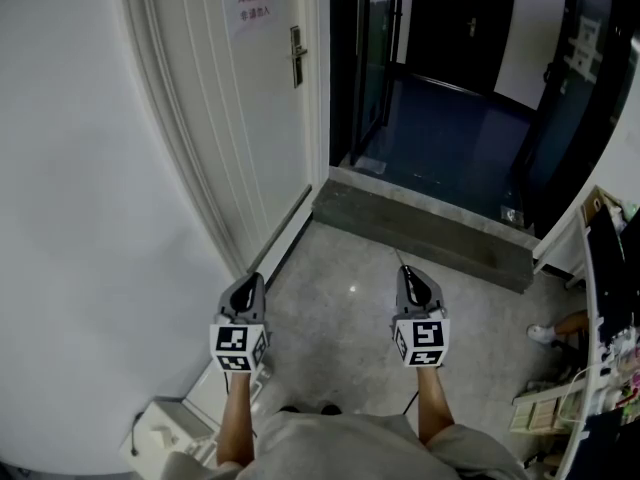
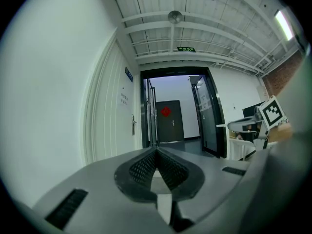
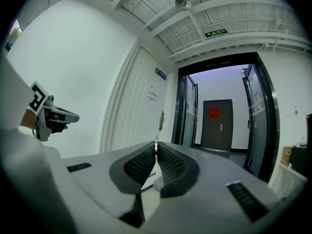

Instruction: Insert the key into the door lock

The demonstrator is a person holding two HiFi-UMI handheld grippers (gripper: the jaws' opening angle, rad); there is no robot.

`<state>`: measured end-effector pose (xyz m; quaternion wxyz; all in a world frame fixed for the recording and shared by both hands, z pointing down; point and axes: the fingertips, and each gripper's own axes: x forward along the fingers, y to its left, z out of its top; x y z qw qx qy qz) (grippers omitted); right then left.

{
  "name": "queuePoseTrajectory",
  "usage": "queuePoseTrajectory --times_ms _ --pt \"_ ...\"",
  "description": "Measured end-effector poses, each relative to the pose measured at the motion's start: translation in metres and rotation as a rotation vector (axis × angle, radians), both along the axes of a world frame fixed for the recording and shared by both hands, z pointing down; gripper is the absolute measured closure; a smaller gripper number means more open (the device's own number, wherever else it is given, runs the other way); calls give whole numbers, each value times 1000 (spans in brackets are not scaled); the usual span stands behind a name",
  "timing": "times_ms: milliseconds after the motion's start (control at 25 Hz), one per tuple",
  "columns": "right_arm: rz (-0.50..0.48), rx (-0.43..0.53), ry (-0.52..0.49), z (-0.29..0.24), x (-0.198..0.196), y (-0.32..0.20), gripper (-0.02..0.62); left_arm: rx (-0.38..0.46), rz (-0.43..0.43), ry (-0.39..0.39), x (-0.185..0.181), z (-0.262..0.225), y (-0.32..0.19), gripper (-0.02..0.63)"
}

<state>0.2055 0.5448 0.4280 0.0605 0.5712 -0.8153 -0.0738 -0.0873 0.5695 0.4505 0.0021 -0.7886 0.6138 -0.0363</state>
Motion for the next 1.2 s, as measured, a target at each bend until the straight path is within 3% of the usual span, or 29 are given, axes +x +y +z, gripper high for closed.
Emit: queuePoseTrajectory --times_ms 400,640,920,1200 --pt "-25 -34 10 21 7 -40 566 3 0 -5 17 13 -36 589" --pt "-28 -37 13 23 5 -82 566 -12 14 -4 17 20 -84 589" --pt "-8 -50 28 35 0 -165 566 -14 60 6 19 31 -179 589" --pt "1 -47 58 26 -31 -297 566 -17 95 23 0 31 -321 589"
